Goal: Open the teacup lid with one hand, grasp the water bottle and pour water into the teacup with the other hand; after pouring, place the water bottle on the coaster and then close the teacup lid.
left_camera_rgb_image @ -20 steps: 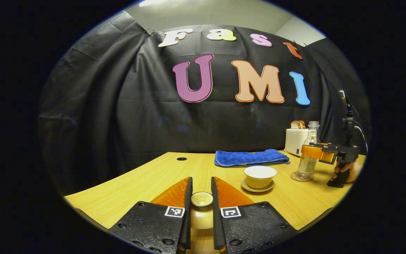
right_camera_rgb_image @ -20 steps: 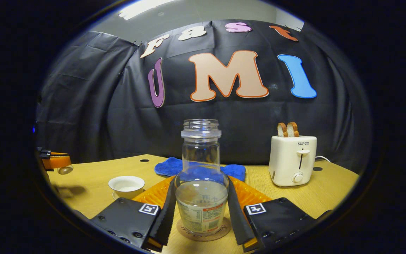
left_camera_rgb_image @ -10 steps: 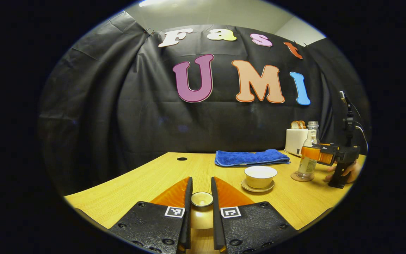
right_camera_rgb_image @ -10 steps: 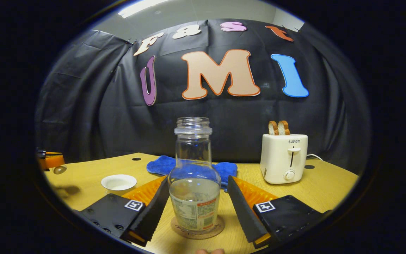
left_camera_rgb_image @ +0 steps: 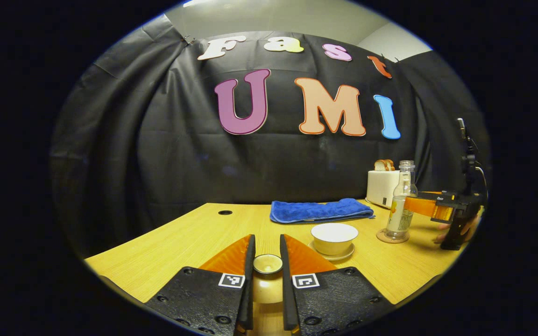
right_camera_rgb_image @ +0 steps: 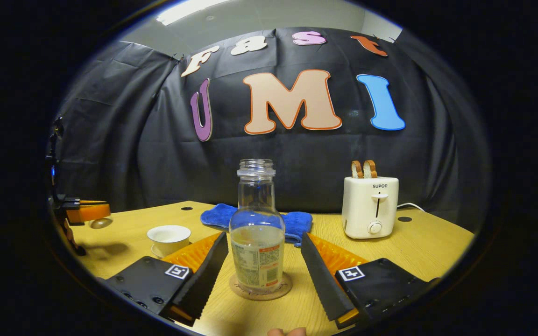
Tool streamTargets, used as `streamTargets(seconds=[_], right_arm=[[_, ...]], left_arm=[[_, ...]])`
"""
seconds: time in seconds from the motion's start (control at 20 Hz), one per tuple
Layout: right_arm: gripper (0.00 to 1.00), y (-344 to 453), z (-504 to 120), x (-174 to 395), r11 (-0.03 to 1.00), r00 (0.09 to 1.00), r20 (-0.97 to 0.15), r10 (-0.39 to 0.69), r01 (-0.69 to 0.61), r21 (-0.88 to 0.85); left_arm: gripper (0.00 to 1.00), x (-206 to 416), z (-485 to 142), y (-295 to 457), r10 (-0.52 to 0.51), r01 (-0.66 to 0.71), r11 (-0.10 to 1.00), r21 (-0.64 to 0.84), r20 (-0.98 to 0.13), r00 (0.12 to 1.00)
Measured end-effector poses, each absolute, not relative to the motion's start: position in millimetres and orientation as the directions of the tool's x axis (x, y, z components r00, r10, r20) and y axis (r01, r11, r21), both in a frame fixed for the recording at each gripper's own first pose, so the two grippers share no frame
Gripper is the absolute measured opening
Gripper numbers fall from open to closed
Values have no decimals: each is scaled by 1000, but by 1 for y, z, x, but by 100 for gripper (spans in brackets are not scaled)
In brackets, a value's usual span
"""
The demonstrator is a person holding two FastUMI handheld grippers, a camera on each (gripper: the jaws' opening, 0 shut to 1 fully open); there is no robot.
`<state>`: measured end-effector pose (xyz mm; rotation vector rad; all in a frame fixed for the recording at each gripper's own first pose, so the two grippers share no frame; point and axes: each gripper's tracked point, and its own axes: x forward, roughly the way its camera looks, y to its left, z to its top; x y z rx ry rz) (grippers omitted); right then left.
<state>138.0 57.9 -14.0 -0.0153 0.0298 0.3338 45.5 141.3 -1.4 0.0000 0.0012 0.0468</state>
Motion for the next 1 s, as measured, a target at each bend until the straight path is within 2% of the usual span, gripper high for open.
streamTargets(seconds=[0.1, 0.15, 0.2, 0.25, 0.35, 0.4, 0.45, 0.5, 0.6, 0.65, 1.0], right_arm=[[98, 49, -13, 128, 944, 944, -31, 329, -330, -9], [92, 43, -13, 123, 944, 944, -29, 329, -329, -9], [98, 38, -13, 120, 945, 945, -28, 326, -327, -9], [92, 34, -12, 117, 947, 946, -27, 322, -322, -9], [92, 25, -11, 112, 948, 948, -26, 317, -317, -9], [98, 22, -11, 111, 948, 948, -25, 317, -317, -8], [98, 19, -11, 108, 947, 947, -26, 321, -321, -7], [92, 18, -11, 107, 946, 946, -25, 324, -324, -7], [92, 16, -11, 105, 945, 944, -26, 328, -328, -7], [98, 16, -11, 104, 944, 943, -25, 331, -331, -7], [98, 18, -11, 101, 938, 937, -25, 347, -348, -5]], left_arm=[[22, 58, -3, 138, 37, -37, 999, -1, -1, 999], [22, 66, -4, 135, 34, -34, 999, -5, -3, 999], [22, 73, -4, 130, 29, -29, 1000, -11, -2, 1000], [22, 79, -4, 124, 23, -23, 1000, -12, -5, 1000], [22, 92, -4, 110, 2, -2, 1000, -17, -12, 1000], [22, 98, -2, 104, -4, 4, 1000, -9, -16, 1000], [22, 104, 1, 100, -3, 3, 1000, -1, -8, 1000], [22, 109, 9, 96, -7, 7, 1000, -7, 13, 1000], [22, 122, 18, 86, -16, 16, 1000, 4, 29, 999], [22, 128, 17, 81, -21, 21, 1000, 20, 22, 1000], [22, 156, 9, 48, -76, 77, 997, 29, -24, 997]])
